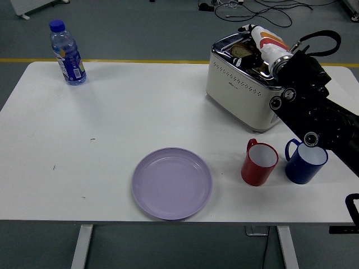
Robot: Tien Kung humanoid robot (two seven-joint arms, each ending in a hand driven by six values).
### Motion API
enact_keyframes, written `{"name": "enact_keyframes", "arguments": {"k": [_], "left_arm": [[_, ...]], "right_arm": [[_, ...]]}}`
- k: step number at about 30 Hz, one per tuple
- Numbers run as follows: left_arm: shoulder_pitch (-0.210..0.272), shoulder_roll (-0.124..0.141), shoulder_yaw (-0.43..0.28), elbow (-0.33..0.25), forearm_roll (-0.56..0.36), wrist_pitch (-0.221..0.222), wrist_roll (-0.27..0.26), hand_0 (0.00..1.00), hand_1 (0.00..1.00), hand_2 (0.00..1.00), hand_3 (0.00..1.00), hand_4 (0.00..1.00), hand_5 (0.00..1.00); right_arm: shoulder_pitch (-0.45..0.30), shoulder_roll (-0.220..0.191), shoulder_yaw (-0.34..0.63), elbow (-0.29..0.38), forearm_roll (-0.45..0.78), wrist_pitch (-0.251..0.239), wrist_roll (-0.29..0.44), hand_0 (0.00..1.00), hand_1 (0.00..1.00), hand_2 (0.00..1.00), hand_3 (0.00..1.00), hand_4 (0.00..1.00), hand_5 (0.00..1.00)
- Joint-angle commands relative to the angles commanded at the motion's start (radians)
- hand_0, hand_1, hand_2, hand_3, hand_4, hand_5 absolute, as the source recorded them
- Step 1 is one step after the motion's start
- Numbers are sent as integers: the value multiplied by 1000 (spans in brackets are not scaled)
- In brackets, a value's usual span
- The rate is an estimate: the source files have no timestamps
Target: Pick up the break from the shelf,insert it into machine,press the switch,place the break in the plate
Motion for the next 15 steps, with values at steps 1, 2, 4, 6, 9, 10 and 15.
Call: {"name": "enact_keyframes", "arguments": {"k": [1,2,4,6,9,10,15], "left_arm": [[0,0,1,0,0,0,0,671,670,702,813,528,998],[-1,0,2,0,-1,0,0,671,670,702,813,528,998],[-1,0,2,0,1,0,0,671,670,702,813,528,998],[-1,0,2,0,2,0,0,671,669,701,812,529,998],[-2,0,3,0,3,0,-1,671,669,701,812,529,998],[-2,0,3,0,3,0,-1,671,669,701,812,529,998],[-4,0,3,0,2,1,-3,672,668,701,811,528,998]], "right_arm": [[3,5,-4,-9,-5,0,-1,662,651,670,782,748,176],[5,9,-7,-16,-8,-1,-2,662,651,670,782,748,176],[10,20,-13,-35,-16,-4,-3,662,651,670,782,748,176],[12,25,-15,-42,-21,-7,-3,600,616,637,763,741,169],[15,32,-19,-53,-33,-13,-4,600,616,637,763,741,169],[18,36,-22,-59,-41,-17,-4,600,616,637,763,741,169],[26,47,-31,-84,-73,-32,-9,484,541,559,723,714,154]]}}
